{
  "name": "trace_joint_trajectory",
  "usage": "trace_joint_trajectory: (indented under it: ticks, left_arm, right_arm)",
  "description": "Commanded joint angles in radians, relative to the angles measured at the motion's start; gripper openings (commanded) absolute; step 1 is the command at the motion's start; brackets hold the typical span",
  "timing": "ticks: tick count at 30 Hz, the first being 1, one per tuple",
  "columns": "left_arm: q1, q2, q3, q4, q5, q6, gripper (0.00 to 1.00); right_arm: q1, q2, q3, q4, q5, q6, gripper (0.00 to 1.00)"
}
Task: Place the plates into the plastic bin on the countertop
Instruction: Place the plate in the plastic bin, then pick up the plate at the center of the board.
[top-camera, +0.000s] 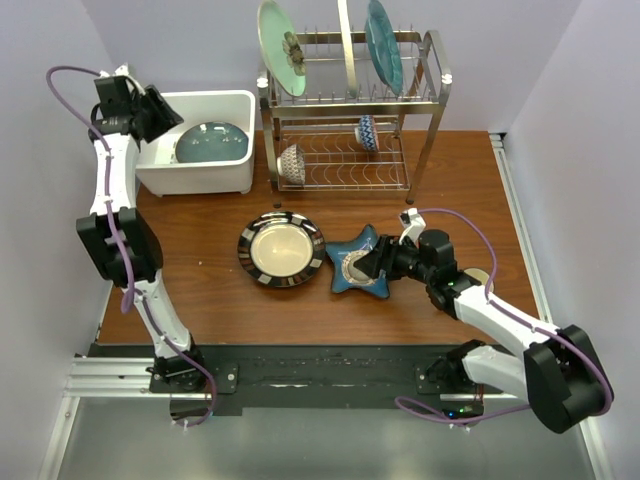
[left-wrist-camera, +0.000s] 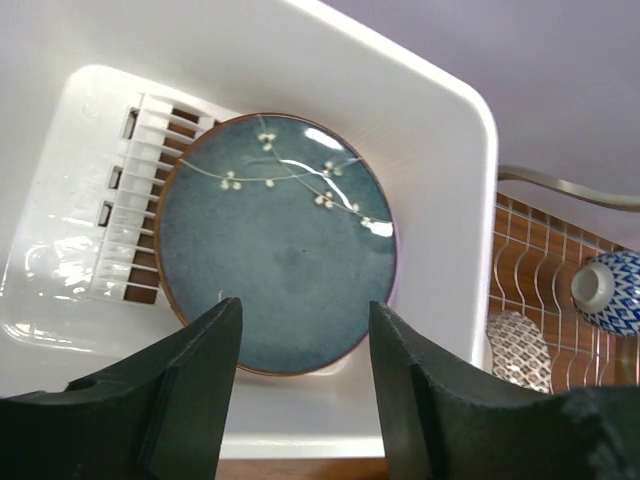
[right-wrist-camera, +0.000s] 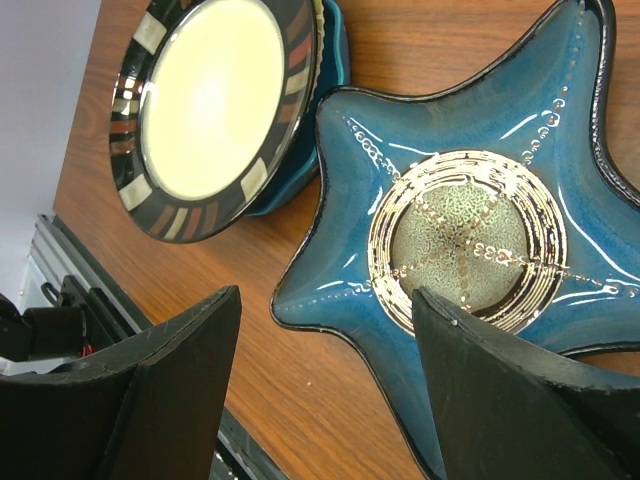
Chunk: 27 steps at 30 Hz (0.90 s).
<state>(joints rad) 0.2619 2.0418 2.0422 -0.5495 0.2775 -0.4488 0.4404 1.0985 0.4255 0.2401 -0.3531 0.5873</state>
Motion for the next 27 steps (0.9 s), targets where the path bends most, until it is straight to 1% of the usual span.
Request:
trace_joint_trajectory:
  ticks: [1, 4, 5, 7, 13, 14, 18, 27]
  left_arm:
    - [-0.039, -0.133, 0.015, -0.001, -0.029, 0.048, 0.59]
    - [-0.053, -0.207, -0.049, 0.025, -0.018, 0.053, 0.62]
    - [-0.058, -0.227, -0.092, 0.034, -0.015, 0.053, 0.63]
    - [-0.061, -0.287, -0.140, 0.057, -0.003, 0.056, 0.68]
    - [-0.096, -0.422, -0.296, 0.089, 0.051, 0.076, 0.72]
    - [-0.107, -0.439, -0.342, 0.094, 0.049, 0.076, 0.72]
    - [-0.142, -0.529, -0.441, 0.094, 0.011, 0.078, 0.73]
    - [-0.185, -0.641, -0.684, 0.117, 0.003, 0.082, 0.73]
  right_arm:
    - [0.004, -0.015, -0.002, 0.024, 0.005, 0.012, 0.73]
    - [0.004, -0.015, -0.001, 0.028, 0.002, 0.016, 0.73]
    - [0.006, -0.014, -0.001, 0.030, 0.000, 0.017, 0.73]
    - [0.006, -0.014, -0.001, 0.031, -0.001, 0.019, 0.73]
    - [0.006, -0.005, -0.001, 0.044, -0.007, 0.026, 0.73]
    - [0.006, 0.001, -0.002, 0.054, -0.010, 0.029, 0.73]
    - [0.006, 0.034, 0.007, 0.067, -0.021, 0.039, 0.73]
    - [0.012, 0.106, 0.028, 0.097, -0.050, 0.051, 0.72]
